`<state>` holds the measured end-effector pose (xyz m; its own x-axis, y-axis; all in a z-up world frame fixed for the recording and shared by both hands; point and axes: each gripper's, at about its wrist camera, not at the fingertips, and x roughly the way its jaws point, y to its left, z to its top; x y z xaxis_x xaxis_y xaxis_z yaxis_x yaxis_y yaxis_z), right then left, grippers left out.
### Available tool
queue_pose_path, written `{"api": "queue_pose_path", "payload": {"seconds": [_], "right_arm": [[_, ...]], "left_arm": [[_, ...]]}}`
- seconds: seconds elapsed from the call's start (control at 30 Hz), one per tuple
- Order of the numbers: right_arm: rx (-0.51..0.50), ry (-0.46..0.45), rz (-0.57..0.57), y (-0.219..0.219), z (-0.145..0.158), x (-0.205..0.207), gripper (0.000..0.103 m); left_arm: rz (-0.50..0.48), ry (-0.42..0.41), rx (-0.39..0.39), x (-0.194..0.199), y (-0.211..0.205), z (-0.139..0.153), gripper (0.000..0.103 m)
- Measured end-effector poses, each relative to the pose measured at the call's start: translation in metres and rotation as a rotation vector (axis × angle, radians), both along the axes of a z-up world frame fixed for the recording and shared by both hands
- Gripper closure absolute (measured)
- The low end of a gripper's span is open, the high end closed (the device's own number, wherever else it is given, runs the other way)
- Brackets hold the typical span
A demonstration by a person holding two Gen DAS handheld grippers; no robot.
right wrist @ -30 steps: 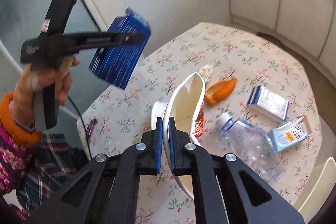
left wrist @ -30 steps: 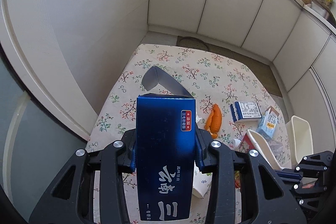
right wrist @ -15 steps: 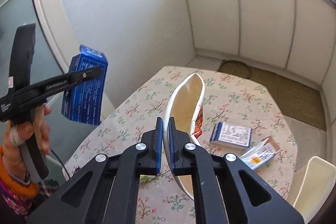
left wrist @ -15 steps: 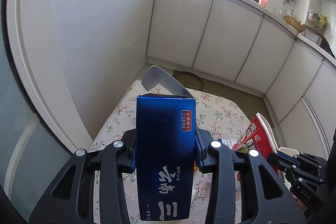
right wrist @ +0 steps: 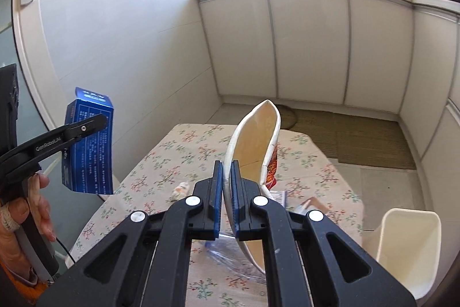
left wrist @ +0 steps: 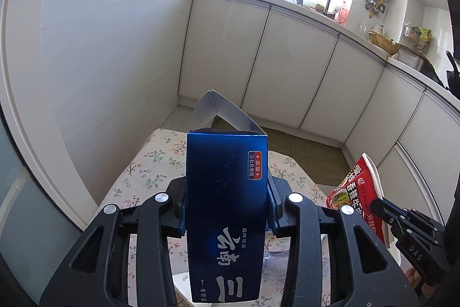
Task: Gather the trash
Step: 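Carry both items to the bin and open the right tool, dropping the noodle cup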
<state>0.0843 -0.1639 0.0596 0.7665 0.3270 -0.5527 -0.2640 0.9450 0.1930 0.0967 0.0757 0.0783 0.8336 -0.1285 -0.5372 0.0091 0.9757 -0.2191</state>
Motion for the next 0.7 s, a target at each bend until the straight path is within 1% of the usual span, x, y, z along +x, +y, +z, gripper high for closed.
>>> {"api": "queue_pose_path", "payload": {"seconds": [0.17,0.4,0.53,0.7], "right_arm": [[0.005,-0.024,-0.1,-0.037,0.005,-0.006,0.097],[0.006,-0.032,-0.263,-0.104,0.008,-0.019,0.097],[0.006,-0.016,-0.347,-0.145,0.006,-0.024,0.097],[0.026,0.036,-0.435,-0.197,-0.007,-0.033,0.097]], "left_arm": [[-0.04,-0.036,-0.042,0.001,-0.024,0.006,0.065],[-0.132,-0.068,-0.047,-0.001,-0.078,0.01,0.065],[-0.189,-0.069,-0.048,-0.002,-0.11,0.01,0.065],[-0.263,-0.065,-0.048,-0.001,-0.152,0.007,0.065]]}}
